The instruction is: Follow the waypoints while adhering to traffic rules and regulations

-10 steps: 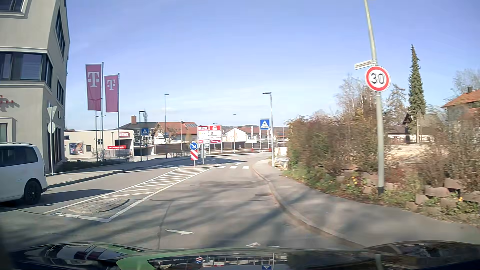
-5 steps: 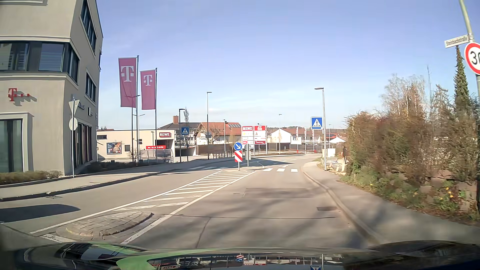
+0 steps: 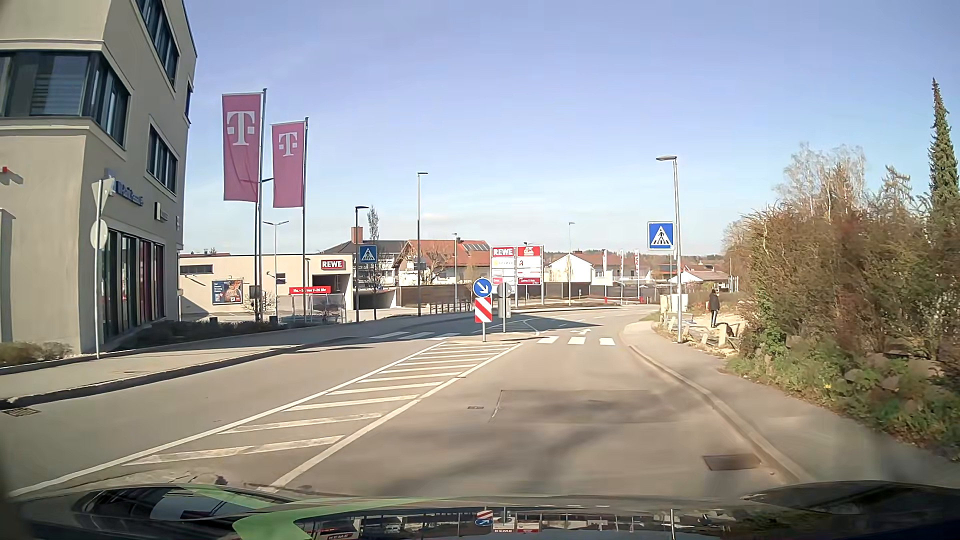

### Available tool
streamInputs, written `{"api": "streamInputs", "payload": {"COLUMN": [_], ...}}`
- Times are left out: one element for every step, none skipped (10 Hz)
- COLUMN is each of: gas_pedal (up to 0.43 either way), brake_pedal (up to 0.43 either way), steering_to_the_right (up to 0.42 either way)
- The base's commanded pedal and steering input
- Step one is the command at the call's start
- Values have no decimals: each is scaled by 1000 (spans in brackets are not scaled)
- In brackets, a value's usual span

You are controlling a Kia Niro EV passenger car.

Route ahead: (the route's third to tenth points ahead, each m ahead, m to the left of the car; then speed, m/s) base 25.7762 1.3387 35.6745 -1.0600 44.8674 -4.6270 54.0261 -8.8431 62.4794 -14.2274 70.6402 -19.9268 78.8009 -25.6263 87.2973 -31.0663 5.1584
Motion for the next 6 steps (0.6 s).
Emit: {"api": "streamInputs", "payload": {"gas_pedal": [130, 130, 130, 130, 130, 130], "brake_pedal": [0, 0, 0, 0, 0, 0], "steering_to_the_right": [58, 56, 53, 53, 53, 54]}}
